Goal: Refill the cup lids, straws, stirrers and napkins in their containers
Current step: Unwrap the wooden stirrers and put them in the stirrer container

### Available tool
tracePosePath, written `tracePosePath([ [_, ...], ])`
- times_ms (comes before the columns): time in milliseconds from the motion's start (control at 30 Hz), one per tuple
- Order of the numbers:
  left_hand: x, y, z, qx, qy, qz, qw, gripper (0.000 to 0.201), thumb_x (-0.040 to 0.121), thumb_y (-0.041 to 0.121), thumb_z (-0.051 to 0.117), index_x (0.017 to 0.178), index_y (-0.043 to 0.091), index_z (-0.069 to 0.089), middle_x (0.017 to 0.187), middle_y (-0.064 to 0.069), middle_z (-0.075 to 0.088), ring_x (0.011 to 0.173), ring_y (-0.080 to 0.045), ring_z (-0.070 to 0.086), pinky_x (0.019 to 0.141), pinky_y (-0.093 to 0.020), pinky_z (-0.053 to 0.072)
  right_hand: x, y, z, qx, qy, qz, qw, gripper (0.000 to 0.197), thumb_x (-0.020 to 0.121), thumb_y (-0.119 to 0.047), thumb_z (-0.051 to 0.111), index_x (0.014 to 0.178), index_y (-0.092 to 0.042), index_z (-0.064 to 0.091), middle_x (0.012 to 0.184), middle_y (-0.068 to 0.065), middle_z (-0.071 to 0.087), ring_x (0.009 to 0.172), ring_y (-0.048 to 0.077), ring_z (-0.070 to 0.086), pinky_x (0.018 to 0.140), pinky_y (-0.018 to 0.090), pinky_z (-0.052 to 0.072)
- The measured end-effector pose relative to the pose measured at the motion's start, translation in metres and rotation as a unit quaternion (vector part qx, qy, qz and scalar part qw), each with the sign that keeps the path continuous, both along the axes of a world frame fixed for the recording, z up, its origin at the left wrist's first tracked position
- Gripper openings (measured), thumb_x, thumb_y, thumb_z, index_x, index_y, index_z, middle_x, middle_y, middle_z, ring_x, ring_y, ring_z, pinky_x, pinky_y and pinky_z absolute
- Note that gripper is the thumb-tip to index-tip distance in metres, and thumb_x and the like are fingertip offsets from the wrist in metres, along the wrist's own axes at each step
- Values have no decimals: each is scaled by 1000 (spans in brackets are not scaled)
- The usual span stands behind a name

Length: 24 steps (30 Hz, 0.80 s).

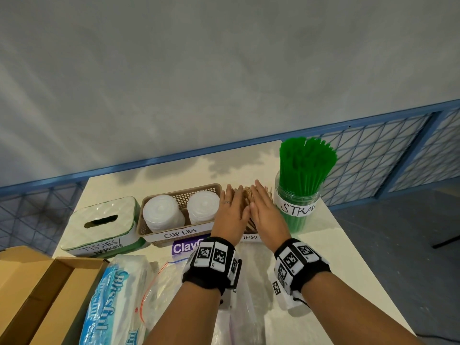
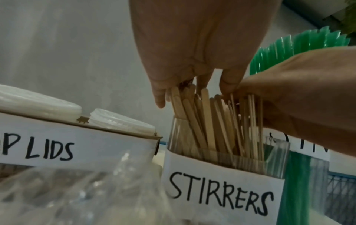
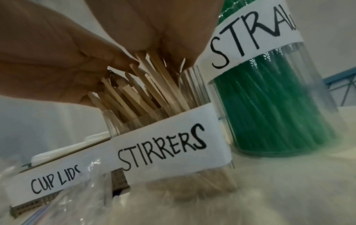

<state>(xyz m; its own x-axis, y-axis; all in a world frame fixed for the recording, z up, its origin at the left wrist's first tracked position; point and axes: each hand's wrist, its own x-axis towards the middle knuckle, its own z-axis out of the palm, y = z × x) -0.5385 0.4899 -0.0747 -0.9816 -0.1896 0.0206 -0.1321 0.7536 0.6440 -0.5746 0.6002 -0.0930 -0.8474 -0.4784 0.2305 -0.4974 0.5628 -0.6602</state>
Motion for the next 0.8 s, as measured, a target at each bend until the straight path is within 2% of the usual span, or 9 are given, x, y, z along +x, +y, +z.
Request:
tracePosePath([
  [100,1,2,0,-17,-1,-7,1000,51,100,23,35,148,17,20,158,-11,5,146,-25,-5,119,-33,5,-1,0,-1,12,18,-1,1000,49,102,-25,26,148,-9,18,158,-1,6,145,10,7,120,28,11],
  [167,2,2,1,-23,15,-12,1000,50,100,24,35,148,18,21,158,-8,5,147,-24,-5,119,-32,5,0,2,-2,-37,49,-38,997,55,99,-36,19,148,-13,17,157,-5,8,144,6,7,118,24,10],
  [233,2,2,1,-52,21,-30,998,50,101,25,33,149,18,19,158,-6,5,147,-22,-4,119,-31,5,2,6,-7,-66,56,-60,994,57,96,-40,17,148,-16,14,155,-8,8,143,3,8,117,21,10],
  [367,2,2,-4,-138,2,-59,989,51,102,25,29,149,16,12,158,-5,6,147,-23,-2,119,-31,3,11,11,-17,-10,3,-42,999,50,101,-32,24,147,-20,8,149,-16,0,138,-3,-1,118,24,5],
  [533,0,1,-7,-211,-32,-67,975,51,103,26,22,150,16,4,159,-2,3,147,-20,-4,121,-35,7,9,4,-23,-27,-11,-46,999,48,102,-28,25,148,-18,18,156,-8,10,143,5,4,120,32,11],
  [600,2,3,-4,-197,-35,-67,978,51,103,28,19,150,17,3,159,0,2,147,-17,-5,121,-34,6,10,3,-22,-50,-21,-48,997,46,102,-25,27,147,-20,18,155,-10,11,144,5,5,120,34,12],
  [667,5,6,0,-156,-40,-61,985,51,103,31,18,150,20,1,159,4,-1,146,-12,-6,121,-34,3,13,4,-20,-82,9,-50,995,47,101,-36,21,145,-22,14,151,-15,9,141,-5,2,119,26,8],
  [733,6,8,2,-155,-40,-56,986,53,102,35,16,150,21,-2,158,5,-5,146,-11,-8,119,-35,-1,18,7,-20,-100,47,-60,992,53,97,-47,14,144,-23,12,150,-18,8,138,-14,-1,116,16,3],
  [800,6,10,1,-190,-42,-63,979,58,96,44,4,149,22,-5,158,4,-9,145,-12,-11,117,-36,-5,24,10,-26,-113,27,-74,990,56,95,-49,14,145,-25,12,151,-18,8,140,-10,2,115,15,4],
])
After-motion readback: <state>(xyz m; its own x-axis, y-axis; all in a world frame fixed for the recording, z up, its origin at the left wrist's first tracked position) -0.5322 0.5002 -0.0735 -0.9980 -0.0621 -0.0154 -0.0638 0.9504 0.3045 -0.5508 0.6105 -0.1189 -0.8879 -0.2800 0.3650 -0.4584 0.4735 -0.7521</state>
